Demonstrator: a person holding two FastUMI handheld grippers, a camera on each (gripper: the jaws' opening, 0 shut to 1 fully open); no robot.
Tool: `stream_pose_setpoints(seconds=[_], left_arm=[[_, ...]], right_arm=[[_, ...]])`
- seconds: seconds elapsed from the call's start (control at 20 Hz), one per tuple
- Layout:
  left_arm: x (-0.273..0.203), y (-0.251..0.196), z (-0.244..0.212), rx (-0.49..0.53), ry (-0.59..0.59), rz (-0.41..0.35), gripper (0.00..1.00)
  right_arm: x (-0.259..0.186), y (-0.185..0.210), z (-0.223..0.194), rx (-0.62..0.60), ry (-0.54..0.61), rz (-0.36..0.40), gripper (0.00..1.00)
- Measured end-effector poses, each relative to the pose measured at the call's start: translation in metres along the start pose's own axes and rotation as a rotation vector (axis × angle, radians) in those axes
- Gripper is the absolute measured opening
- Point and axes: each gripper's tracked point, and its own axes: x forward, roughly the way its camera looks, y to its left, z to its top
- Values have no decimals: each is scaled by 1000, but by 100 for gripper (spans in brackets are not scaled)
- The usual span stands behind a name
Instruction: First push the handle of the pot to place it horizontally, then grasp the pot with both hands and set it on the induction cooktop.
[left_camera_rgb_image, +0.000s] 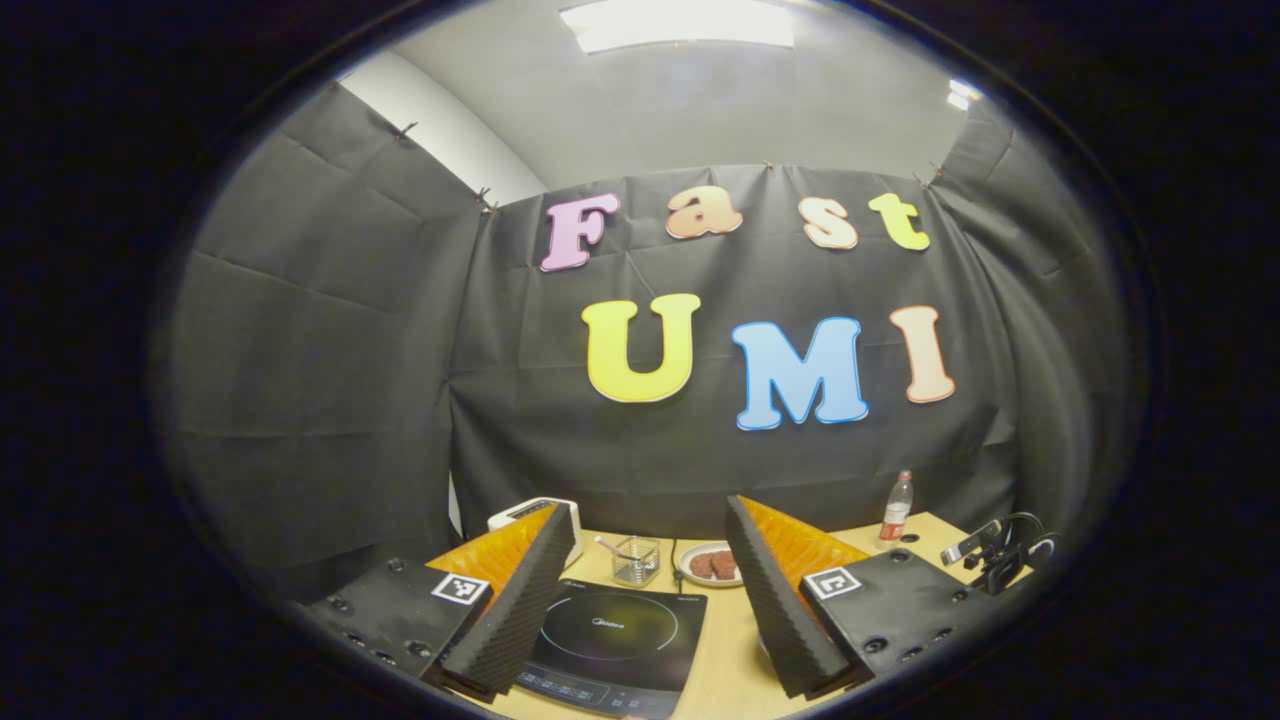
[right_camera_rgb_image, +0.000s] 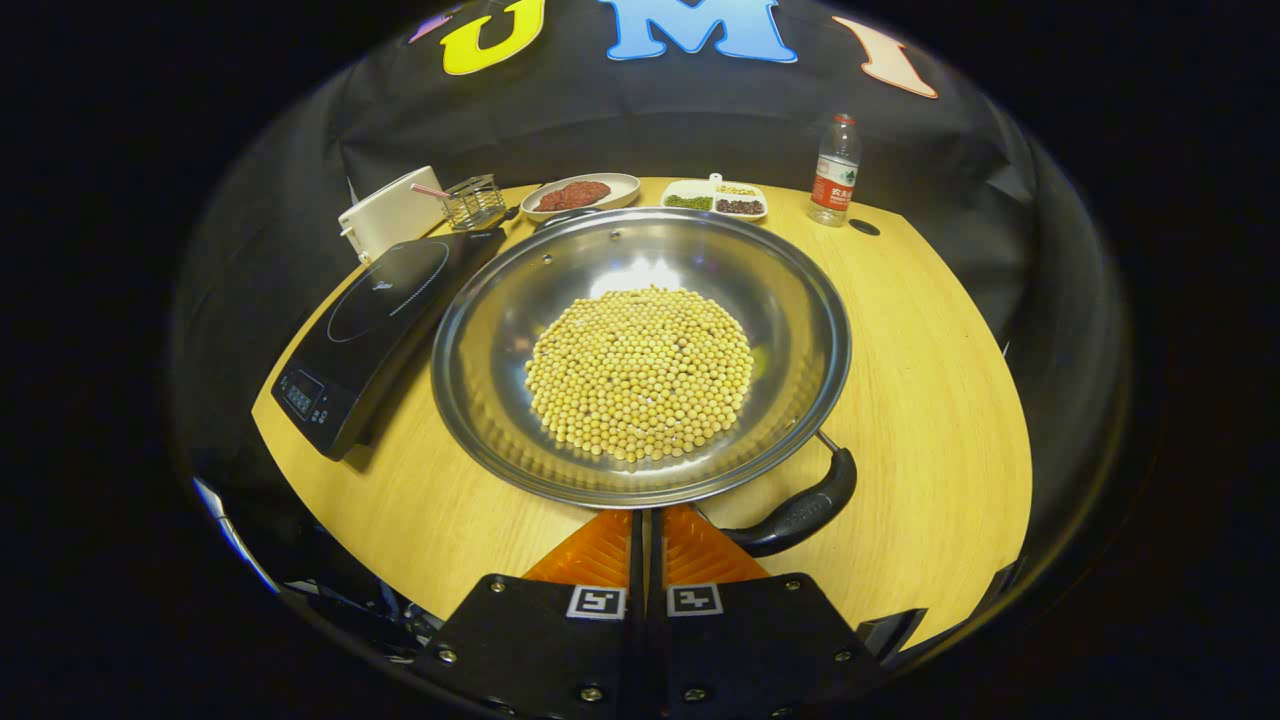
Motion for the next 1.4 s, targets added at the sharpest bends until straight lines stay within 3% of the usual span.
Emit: stream_pose_setpoints(seconds=[0.75, 0.85, 1.0, 1.05, 1.15, 1.25, 1.3, 1.4], left_arm=[[27, -78, -61, 10, 99, -7, 100], [33, -90, -70, 9, 109, -14, 94], [43, -105, -89, 12, 140, -20, 99], [48, -109, -95, 13, 150, -21, 94], [55, -117, -107, 15, 169, -27, 99], [64, -125, -121, 16, 189, -37, 94], [68, -130, -129, 17, 200, -40, 99], [76, -137, -147, 8, 229, -51, 94]], right_arm=[[28, -119, 36, 47, -36, -87, 1], [33, -132, 44, 52, -50, -97, 1], [42, -149, 58, 56, -65, -103, 1], [46, -153, 64, 60, -68, -103, 1], [51, -161, 75, 75, -84, -106, 1], [55, -168, 83, 97, -105, -108, 1], [57, -170, 87, 105, -113, -110, 1], [56, -174, 90, 123, -136, -104, 1]])
